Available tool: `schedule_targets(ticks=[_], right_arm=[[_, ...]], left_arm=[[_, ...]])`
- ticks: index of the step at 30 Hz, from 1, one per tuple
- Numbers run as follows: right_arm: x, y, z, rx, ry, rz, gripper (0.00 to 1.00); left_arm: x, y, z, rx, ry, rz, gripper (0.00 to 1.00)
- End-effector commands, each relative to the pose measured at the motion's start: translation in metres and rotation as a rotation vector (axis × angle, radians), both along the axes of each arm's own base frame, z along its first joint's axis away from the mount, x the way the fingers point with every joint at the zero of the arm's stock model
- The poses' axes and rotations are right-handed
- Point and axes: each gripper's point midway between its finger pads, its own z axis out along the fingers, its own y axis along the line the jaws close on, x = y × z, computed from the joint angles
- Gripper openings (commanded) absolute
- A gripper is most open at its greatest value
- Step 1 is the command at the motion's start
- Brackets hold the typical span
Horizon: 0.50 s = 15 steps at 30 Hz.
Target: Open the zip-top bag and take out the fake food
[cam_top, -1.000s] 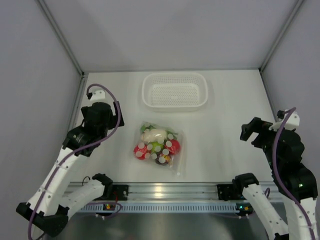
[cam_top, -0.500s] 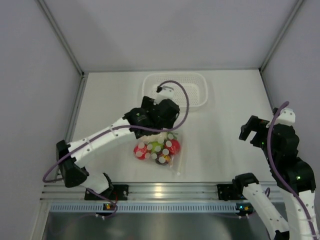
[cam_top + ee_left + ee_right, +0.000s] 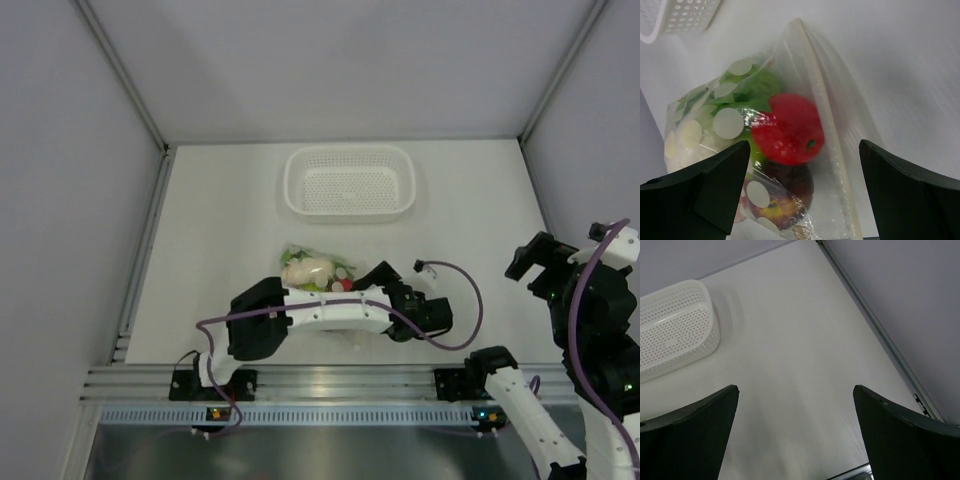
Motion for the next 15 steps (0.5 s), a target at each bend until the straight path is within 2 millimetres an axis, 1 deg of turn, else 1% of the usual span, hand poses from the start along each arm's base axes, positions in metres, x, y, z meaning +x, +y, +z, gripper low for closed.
schedule_targets(ticks=[1,2,3,4,6,7,11,15], right_arm=[[-0.01,-0.01,0.011,-0.009,-0.032,-0.049,1.0],[-0.01,-0.01,0.013,-0.007,-0.039,-0.046,0.99],[-0.01,-0.009,0.013,-0.008,-0.04,-0.042,1.0],[-0.01,-0.009,0.013,-0.008,-0.041,-0.042,0.99],[-0.009,-0.007,0.013,-0.008,-0.042,-0.027,0.99],[-0.009,-0.006,0.014,-0.008,-0.044,-0.023,0.99],[-0.008,-0.004,0.014,-0.008,-0.047,-0.009,0.99],[-0.007,-0.002,0.013,-0.002,-0.054,0.004,0.99]], left_arm=[[-0.004,-0.004,0.015,0.054,-0.074,-0.001,0.96],[-0.005,-0.005,0.001,0.104,-0.08,-0.006,0.95],[-0.005,-0.005,-0.004,0.132,-0.093,-0.01,0.94],[-0.006,-0.005,-0.016,0.184,-0.108,-0.019,0.94],[-0.003,0.002,-0.026,0.256,-0.132,-0.018,0.91],[0.0,0.006,-0.034,0.304,-0.155,-0.021,0.9],[0.003,0.016,-0.046,0.388,-0.186,-0.031,0.83],[0.008,0.022,-0.046,0.431,-0.239,-0.039,0.77]])
